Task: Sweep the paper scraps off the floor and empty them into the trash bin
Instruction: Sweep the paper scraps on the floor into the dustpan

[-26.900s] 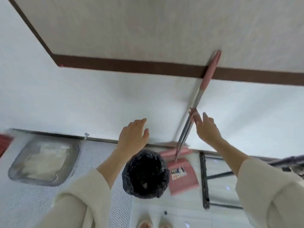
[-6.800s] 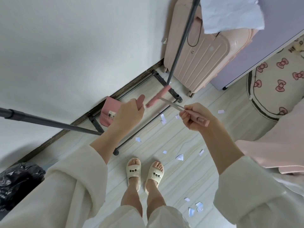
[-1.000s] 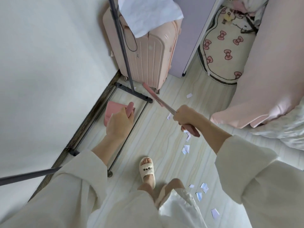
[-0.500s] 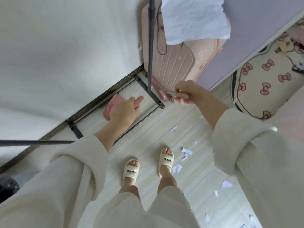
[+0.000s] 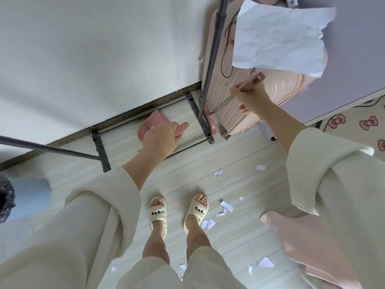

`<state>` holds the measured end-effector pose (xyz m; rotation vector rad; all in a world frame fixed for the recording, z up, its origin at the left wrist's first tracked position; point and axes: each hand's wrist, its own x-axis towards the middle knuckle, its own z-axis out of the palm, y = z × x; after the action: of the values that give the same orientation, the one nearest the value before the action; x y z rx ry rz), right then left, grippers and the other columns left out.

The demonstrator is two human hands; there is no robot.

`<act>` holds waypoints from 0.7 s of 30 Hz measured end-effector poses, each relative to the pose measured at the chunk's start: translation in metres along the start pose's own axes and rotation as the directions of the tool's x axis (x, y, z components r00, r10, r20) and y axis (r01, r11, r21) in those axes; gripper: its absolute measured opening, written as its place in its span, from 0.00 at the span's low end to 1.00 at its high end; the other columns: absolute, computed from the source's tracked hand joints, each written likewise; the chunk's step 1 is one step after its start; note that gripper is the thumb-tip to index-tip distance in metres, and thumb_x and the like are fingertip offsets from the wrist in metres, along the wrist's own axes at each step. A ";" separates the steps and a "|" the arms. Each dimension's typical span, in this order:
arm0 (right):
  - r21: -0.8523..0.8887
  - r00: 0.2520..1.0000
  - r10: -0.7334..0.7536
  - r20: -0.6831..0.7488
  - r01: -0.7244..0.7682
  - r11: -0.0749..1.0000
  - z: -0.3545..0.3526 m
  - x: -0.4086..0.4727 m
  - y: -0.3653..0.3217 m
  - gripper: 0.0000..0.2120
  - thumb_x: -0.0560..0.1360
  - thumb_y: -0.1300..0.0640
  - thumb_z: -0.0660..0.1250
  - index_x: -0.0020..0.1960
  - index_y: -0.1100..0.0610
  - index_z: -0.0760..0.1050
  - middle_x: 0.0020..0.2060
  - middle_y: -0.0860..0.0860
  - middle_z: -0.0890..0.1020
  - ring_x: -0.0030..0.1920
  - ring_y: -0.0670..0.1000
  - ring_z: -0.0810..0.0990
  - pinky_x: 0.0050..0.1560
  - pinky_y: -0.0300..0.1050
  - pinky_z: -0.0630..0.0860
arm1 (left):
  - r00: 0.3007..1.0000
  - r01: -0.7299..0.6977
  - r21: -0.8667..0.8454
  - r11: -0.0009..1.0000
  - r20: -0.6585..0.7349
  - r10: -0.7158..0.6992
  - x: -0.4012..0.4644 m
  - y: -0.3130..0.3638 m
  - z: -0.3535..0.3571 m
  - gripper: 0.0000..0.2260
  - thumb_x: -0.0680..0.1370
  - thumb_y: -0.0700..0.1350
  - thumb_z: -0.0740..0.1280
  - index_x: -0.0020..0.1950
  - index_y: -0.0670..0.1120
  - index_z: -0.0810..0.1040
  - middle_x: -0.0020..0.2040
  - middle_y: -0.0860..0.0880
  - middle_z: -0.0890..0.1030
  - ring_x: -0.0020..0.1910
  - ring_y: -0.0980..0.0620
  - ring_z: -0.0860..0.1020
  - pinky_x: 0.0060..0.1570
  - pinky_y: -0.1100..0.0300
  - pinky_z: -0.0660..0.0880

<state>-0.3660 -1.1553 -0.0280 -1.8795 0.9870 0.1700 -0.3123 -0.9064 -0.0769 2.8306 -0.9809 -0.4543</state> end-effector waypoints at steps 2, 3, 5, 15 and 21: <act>-0.063 0.999 -0.029 -0.046 0.026 0.998 0.002 0.002 0.003 0.11 0.75 0.59 0.62 0.52 0.63 0.77 0.38 0.55 0.76 0.36 0.51 0.77 0.41 0.48 0.81 | 1.000 0.001 -0.005 1.000 0.000 -0.001 -0.003 0.001 0.003 0.13 0.79 0.52 0.59 0.53 0.43 0.73 0.40 0.42 0.80 0.42 0.39 0.78 0.37 0.55 0.67; -0.073 0.997 -0.046 -0.061 0.041 0.997 0.001 0.000 0.002 0.13 0.74 0.60 0.61 0.52 0.68 0.77 0.39 0.56 0.76 0.38 0.52 0.77 0.45 0.50 0.81 | 1.000 0.002 -0.013 1.000 0.007 -0.002 -0.004 0.000 0.005 0.13 0.79 0.52 0.59 0.53 0.43 0.73 0.40 0.42 0.80 0.44 0.39 0.78 0.38 0.54 0.69; -0.122 0.994 -0.090 -0.061 0.082 0.989 -0.006 -0.002 -0.005 0.11 0.72 0.61 0.61 0.46 0.68 0.76 0.37 0.55 0.76 0.38 0.53 0.79 0.46 0.47 0.80 | 1.000 0.008 -0.028 1.000 0.016 -0.007 -0.004 0.001 0.006 0.13 0.78 0.53 0.59 0.53 0.44 0.73 0.41 0.41 0.80 0.47 0.38 0.77 0.40 0.53 0.71; -0.032 0.957 -0.214 -0.196 0.212 0.977 -0.037 -0.016 -0.037 0.10 0.69 0.59 0.61 0.29 0.57 0.67 0.19 0.46 0.71 0.22 0.45 0.81 0.19 0.26 0.65 | 1.000 -0.021 0.002 1.000 0.007 0.021 -0.005 0.015 0.009 0.12 0.79 0.52 0.58 0.50 0.44 0.72 0.39 0.43 0.81 0.39 0.42 0.80 0.35 0.57 0.67; -0.051 0.945 -0.290 -0.150 0.285 0.957 -0.029 -0.023 -0.026 0.08 0.69 0.59 0.61 0.32 0.59 0.68 0.25 0.54 0.72 0.28 0.50 0.83 0.22 0.28 0.65 | 1.000 0.016 -0.007 1.000 0.005 -0.016 -0.005 0.022 0.009 0.11 0.79 0.51 0.59 0.49 0.44 0.72 0.33 0.45 0.78 0.33 0.43 0.76 0.33 0.57 0.66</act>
<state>-0.3713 -1.1609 0.0166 -2.0629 0.8029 -0.1399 -0.3320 -0.9204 -0.0798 2.8342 -0.9561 -0.4657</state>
